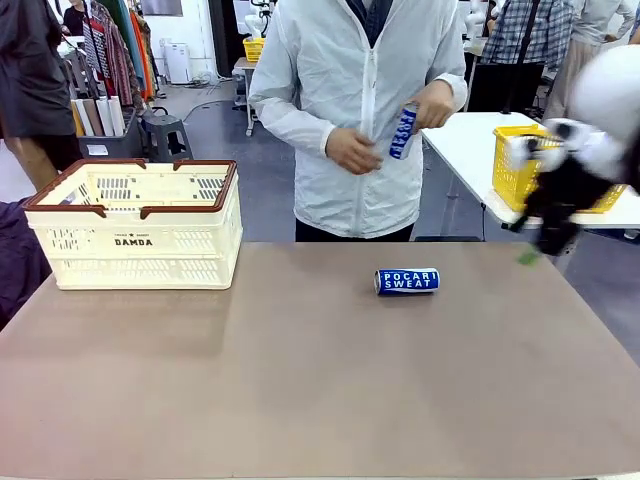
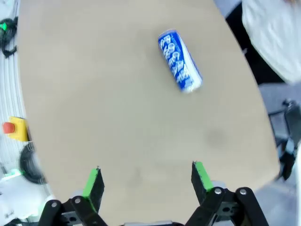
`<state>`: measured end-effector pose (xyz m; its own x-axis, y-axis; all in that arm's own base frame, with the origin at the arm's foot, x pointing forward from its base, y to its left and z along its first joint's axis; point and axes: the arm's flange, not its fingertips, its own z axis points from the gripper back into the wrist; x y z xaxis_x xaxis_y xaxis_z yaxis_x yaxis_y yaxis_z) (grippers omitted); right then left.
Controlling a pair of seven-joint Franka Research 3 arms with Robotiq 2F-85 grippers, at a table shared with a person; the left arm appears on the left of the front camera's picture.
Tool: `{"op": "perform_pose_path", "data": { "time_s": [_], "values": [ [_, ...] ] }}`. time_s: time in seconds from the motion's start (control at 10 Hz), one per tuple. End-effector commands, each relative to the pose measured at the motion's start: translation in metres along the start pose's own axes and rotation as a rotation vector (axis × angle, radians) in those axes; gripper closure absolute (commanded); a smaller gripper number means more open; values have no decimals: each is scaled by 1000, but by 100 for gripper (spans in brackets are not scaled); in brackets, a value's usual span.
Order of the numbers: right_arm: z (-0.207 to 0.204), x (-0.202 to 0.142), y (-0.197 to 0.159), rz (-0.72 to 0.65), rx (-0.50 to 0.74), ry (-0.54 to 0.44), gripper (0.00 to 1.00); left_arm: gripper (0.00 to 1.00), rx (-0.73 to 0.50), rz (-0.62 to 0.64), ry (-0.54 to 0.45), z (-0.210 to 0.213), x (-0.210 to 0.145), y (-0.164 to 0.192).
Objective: Place the drinks into the Shopping basket.
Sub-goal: Pick up one drink and place it into the Shopping basket.
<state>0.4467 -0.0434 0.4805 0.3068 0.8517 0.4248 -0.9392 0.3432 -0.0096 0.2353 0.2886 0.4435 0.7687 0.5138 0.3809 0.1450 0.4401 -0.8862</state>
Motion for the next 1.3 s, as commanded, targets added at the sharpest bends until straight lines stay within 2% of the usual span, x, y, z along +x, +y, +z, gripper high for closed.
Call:
{"op": "perform_pose_path", "data": {
  "time_s": [0.0,0.2,0.3,0.4,0.5,0.7,1.0,1.2],
  "values": [
    [20,-65,1,-264,3,-72,0,0,-23,-20,-18,1,1,-1],
    [25,-137,-2,-489,-11,-205,0,0,-23,-20,-18,1,1,-1],
    [20,-156,-3,-549,-26,-259,0,0,-23,-20,-18,1,1,-1],
    [12,-159,-6,-562,-29,-269,0,0,-23,-20,-18,1,1,-1],
    [6,-146,-14,-527,-49,-256,0,0,-23,-20,-18,1,1,-1],
    [-3,-101,-32,-431,-89,-200,0,0,-23,-20,-18,1,1,-1],
    [-49,22,-73,-157,-53,-39,0,0,-23,-20,-18,1,1,-1],
    [-84,90,-84,8,-41,35,0,0,-23,-20,-18,1,1,-1]
  ]
}}
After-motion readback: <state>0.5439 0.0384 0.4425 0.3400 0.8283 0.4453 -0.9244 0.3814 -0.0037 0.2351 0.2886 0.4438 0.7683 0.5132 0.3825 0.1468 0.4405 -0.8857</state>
